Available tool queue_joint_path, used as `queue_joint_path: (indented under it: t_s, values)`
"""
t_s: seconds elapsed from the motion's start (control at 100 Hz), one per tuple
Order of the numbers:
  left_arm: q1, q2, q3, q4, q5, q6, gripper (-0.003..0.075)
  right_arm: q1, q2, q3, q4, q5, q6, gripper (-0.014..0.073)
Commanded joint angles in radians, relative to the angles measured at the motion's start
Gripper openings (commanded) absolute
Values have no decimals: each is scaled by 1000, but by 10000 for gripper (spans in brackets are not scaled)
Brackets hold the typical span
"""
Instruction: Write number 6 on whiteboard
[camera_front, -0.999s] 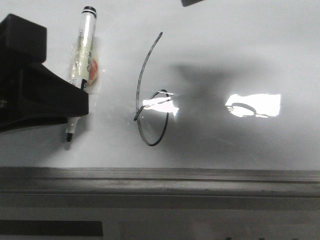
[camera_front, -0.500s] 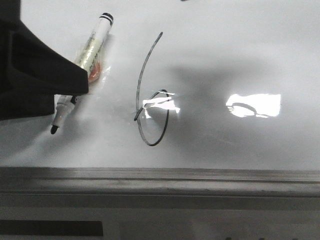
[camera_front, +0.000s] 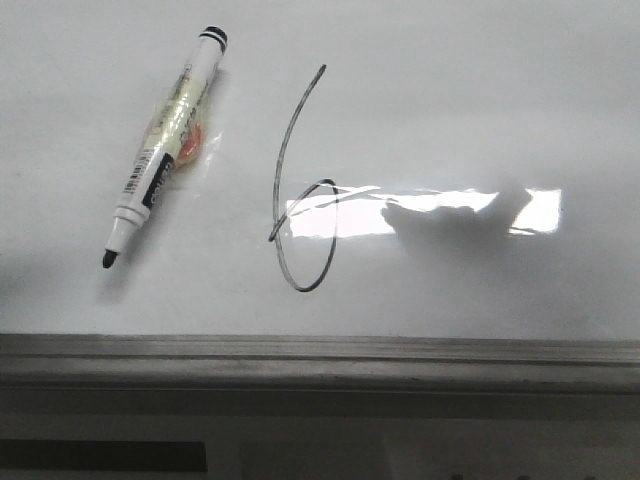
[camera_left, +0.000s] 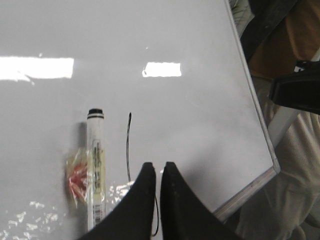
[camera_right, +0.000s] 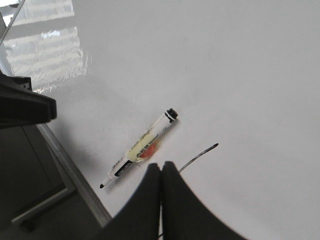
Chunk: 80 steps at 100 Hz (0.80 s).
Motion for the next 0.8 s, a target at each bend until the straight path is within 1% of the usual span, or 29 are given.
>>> queue_joint_path:
  t_s: [0.0, 0.06, 0.17, 0.33, 0.46, 0.61, 0.79]
  values:
    - [1, -59, -29, 86, -60, 1, -20, -8, -99, 42, -24, -123, -6, -64]
    - [1, -100, -25, 141, -32, 1, -20, -8, -176, 95, -24, -141, -6, -64]
    - [1, -171, 10, 186, -9, 1, -20, -8, -315, 203, -39, -139, -6, -64]
    - [1, -269, 106, 195, -9, 1, -20, -8, -509, 351, -40, -138, -6, -64]
    - [1, -315, 167, 197, -13, 1, -20, -8, -628, 428, -40, -115, -6, -64]
    - [1, -320, 194, 195, -5, 1, -20, -8, -690, 491, -40, -104, -6, -64]
    - [1, -320, 204, 195, -9, 1, -20, -8, -694, 498, -40, -113, -6, -64]
